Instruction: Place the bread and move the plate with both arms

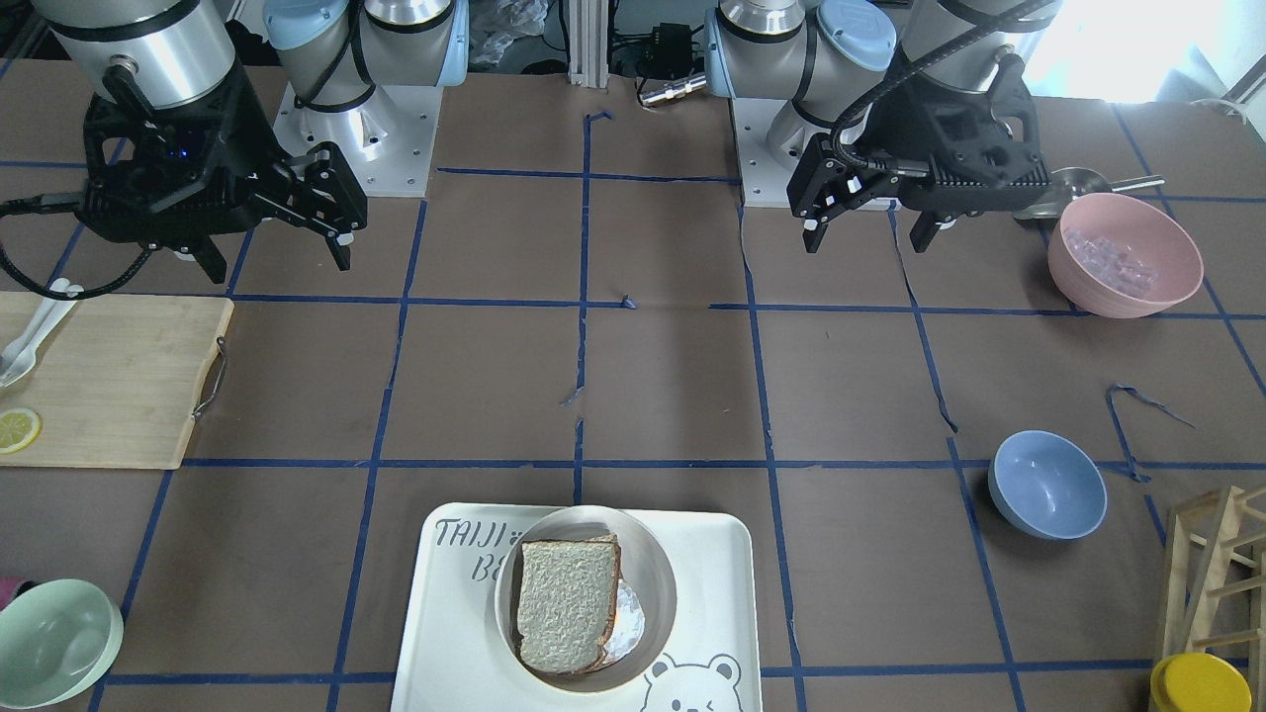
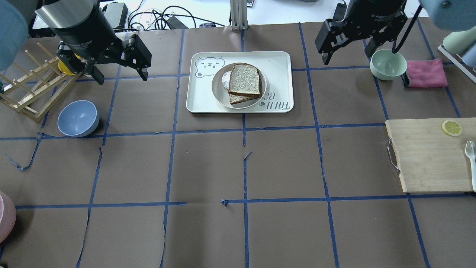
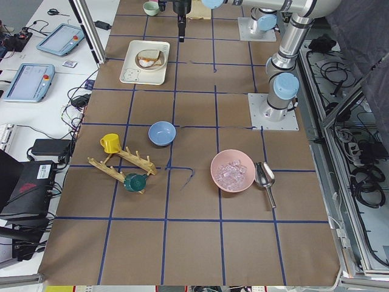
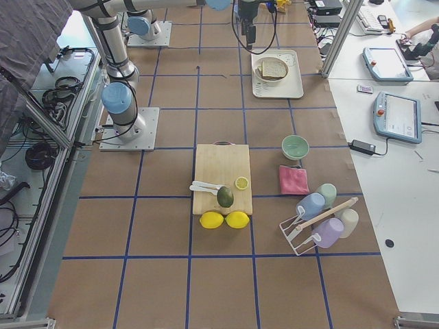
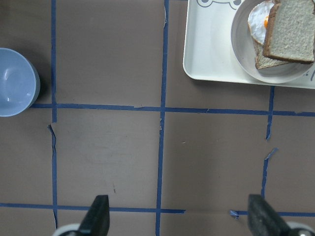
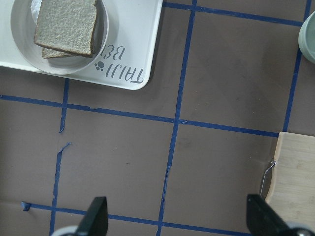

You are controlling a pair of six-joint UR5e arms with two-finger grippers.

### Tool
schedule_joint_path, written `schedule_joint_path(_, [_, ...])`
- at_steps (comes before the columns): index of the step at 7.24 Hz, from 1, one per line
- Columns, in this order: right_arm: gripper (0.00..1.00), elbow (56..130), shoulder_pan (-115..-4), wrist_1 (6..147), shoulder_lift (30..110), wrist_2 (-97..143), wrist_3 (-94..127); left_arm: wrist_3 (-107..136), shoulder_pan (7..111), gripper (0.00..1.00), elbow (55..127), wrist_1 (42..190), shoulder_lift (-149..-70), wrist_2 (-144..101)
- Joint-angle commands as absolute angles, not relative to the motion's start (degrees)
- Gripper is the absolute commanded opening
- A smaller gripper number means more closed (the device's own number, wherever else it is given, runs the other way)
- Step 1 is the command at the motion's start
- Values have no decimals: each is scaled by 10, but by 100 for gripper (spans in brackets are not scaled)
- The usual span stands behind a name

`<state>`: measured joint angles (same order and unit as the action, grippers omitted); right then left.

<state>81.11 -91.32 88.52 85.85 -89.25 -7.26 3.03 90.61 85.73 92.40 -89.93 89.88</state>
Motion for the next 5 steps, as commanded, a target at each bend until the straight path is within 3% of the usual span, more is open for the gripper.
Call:
schedule_joint_path(1, [100, 811, -913, 883, 859, -892, -72, 30, 906, 100, 874, 917, -892, 897])
schedule_joint_path(5, [100, 811, -912, 885, 860, -893, -69, 30, 906, 100, 876, 917, -891, 897])
